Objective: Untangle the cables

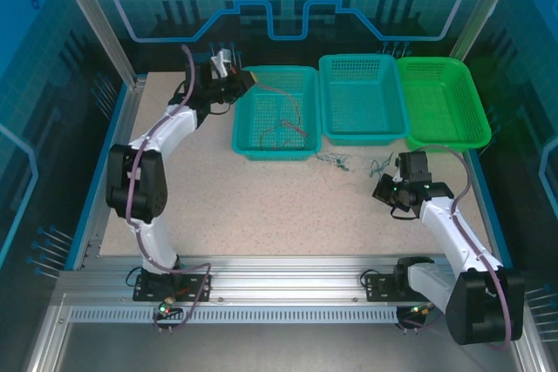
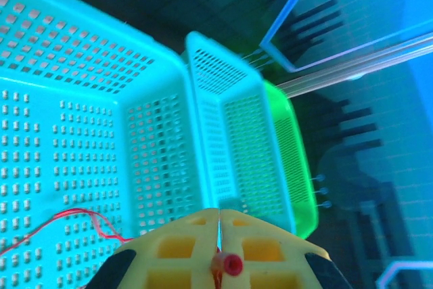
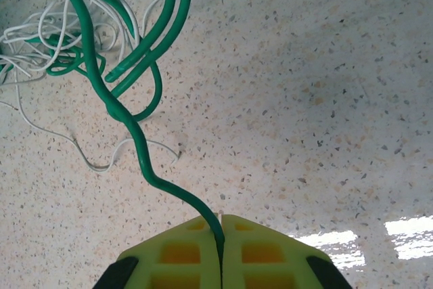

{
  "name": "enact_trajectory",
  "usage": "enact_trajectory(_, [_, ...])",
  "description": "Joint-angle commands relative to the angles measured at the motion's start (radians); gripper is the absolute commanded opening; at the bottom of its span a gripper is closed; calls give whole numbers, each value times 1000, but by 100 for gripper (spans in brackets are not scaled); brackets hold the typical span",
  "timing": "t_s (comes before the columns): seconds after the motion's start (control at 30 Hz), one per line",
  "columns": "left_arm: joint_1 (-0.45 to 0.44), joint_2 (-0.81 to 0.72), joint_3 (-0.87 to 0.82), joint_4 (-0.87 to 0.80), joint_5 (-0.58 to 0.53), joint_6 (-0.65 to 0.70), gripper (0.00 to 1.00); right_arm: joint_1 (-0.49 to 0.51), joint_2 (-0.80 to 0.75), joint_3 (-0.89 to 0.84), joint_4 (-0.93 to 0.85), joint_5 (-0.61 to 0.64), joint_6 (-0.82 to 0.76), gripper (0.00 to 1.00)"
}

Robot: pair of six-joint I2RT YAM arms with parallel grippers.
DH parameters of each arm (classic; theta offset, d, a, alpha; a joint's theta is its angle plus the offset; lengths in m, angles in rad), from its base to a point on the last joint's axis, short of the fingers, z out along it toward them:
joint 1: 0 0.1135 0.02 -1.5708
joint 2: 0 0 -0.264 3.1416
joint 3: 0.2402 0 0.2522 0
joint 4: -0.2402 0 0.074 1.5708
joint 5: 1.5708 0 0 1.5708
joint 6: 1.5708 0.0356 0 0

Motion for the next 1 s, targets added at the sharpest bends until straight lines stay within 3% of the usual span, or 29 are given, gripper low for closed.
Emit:
enact_trajectory(0.0, [-62,27,93,-148,-66,183,18,11,-15,20,-33,-8,-4,0])
enact_trajectory(0.07, [-82,35,93,-191,-107,235,45,11,-14,23,-35,-11,-5,0])
enact_trajectory(0.13, [-84,9,69,-218,-171,277,64,12,-14,31,-41,-14,-8,0])
enact_trajectory(0.23, [-82,-86,11,-246,-324,367,83,12,-16,48,-50,-21,-11,0])
enact_trajectory(0.37, [-77,-226,-51,-286,-446,455,98,13,-15,67,-56,-22,-21,0])
enact_trajectory(0.57, [-76,-415,-146,-327,-411,436,99,13,4,94,-56,-16,-40,0])
enact_trajectory(0.73, [-102,-573,-302,-168,-157,396,99,20,4,124,-43,-94,-106,0])
enact_trajectory(0.83, [-172,-618,-367,-100,-3,439,99,27,0,153,-48,-154,-148,0])
enact_trajectory(0.97, [-325,-630,-428,-96,13,627,99,54,-18,210,-77,-197,-192,0])
